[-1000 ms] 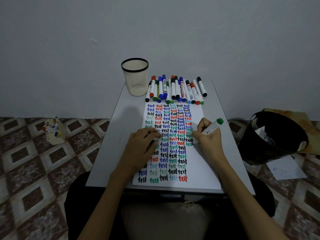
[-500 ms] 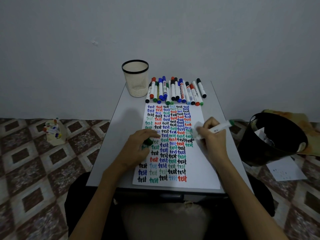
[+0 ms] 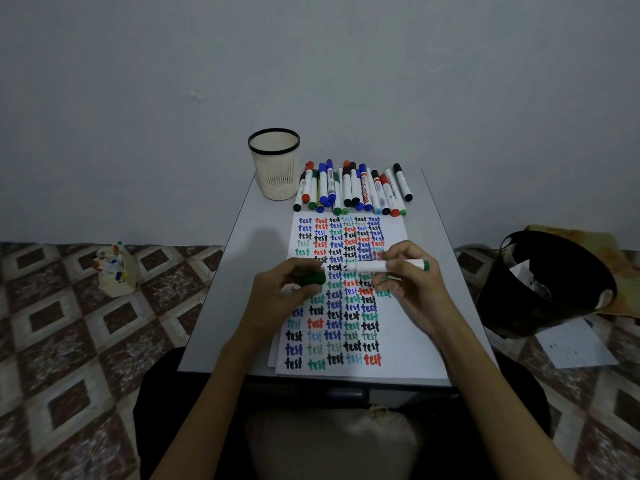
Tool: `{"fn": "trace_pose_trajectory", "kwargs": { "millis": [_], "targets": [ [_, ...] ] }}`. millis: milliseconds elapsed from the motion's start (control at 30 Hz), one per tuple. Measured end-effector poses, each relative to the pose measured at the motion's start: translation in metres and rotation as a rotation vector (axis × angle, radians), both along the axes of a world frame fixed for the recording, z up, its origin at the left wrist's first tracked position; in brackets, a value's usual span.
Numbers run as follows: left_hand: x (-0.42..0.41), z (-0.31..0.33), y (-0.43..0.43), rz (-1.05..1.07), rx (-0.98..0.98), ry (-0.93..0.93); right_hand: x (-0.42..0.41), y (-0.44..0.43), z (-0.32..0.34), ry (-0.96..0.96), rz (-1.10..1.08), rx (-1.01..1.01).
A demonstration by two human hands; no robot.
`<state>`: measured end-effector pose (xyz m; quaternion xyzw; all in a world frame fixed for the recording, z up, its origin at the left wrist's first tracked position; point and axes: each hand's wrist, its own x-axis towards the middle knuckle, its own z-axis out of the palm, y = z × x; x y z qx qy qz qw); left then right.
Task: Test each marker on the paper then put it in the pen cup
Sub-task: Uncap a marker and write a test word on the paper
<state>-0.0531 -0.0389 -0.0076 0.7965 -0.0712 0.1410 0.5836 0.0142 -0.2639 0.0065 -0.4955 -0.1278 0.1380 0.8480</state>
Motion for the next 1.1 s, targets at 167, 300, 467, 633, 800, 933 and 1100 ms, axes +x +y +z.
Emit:
{"fn": "trace_pose_trajectory", "kwargs": {
  "millis": [167,300,467,633,800,933,1100],
  "targets": [
    [0.003,-0.001,-0.008,-0.035,-0.139,-0.014,-0.002,0.000,-0.002,-0.049,-0.008,-0.058],
    [0.006,0.000,-0.012,-0.063,-0.199,-0.001,-0.003,0.001,0.000,-0.078,0.008,-0.106],
    [0.007,0.001,-0.012,-0.065,-0.254,0.013,-0.007,0.007,-0.004,-0.139,0.032,-0.246],
    [0.006,0.001,-0.010,-0.022,-0.277,0.049,-0.010,0.014,-0.011,-0.271,-0.007,-0.485],
    [0.008,0.002,-0.007,-0.001,-0.224,0.034,-0.012,0.019,-0.012,-0.373,-0.066,-0.617],
    [0.009,0.002,-0.006,0.028,-0.193,0.001,-0.012,0.024,-0.009,-0.315,-0.031,-0.551],
    [0.011,-0.003,-0.004,0.023,-0.137,-0.043,-0.011,0.027,-0.011,-0.252,-0.019,-0.505]
  ]
}}
